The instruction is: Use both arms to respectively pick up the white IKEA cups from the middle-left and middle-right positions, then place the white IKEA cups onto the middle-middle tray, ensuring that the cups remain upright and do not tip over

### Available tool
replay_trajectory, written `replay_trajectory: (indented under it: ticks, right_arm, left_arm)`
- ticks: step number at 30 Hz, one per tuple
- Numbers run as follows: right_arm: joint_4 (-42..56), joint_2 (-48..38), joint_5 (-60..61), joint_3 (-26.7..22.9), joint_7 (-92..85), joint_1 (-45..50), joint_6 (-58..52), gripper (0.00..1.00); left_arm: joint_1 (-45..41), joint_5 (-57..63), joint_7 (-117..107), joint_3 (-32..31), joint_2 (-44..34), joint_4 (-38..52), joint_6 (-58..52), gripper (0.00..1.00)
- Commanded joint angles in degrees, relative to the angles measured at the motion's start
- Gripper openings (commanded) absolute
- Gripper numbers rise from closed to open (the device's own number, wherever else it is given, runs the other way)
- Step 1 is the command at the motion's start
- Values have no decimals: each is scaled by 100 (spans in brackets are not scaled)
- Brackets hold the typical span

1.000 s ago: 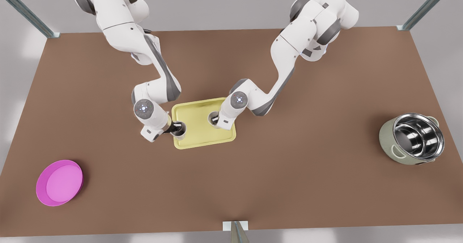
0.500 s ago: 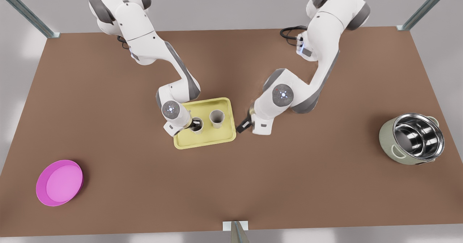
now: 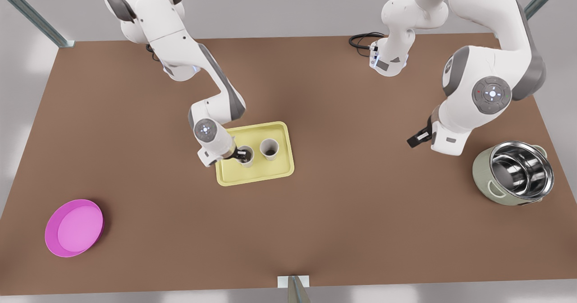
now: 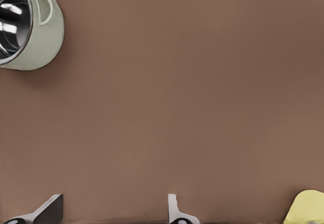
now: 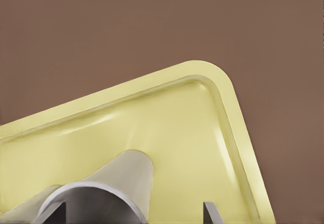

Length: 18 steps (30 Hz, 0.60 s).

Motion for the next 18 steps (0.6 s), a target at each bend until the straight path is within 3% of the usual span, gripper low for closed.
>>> replay_trajectory:
  ticks: [1, 6, 13, 17, 18]
  right_arm:
    - [-72, -144, 50, -1, 119, 0, -69, 100]
    - [-196, -1419, 32, -53, -56, -518, -1782, 100]
    - [498, -1058, -1102, -80, -3870, -2804, -2089, 100]
    - [552, -2394, -1172, -97, -3696, -2795, -3259, 100]
    - [727, -2684, -1409, -1, -2914, -2725, -3847, 100]
  left_arm:
    - [16, -45, 3445, 3, 12, 20, -323, 100]
    - [16, -45, 3445, 3, 56, 29, -323, 100]
    - [25, -36, 3445, 20, 100, 37, -270, 100]
    - [25, -45, 3445, 20, 100, 37, -270, 100]
    - [25, -36, 3445, 20, 100, 29, -279, 100]
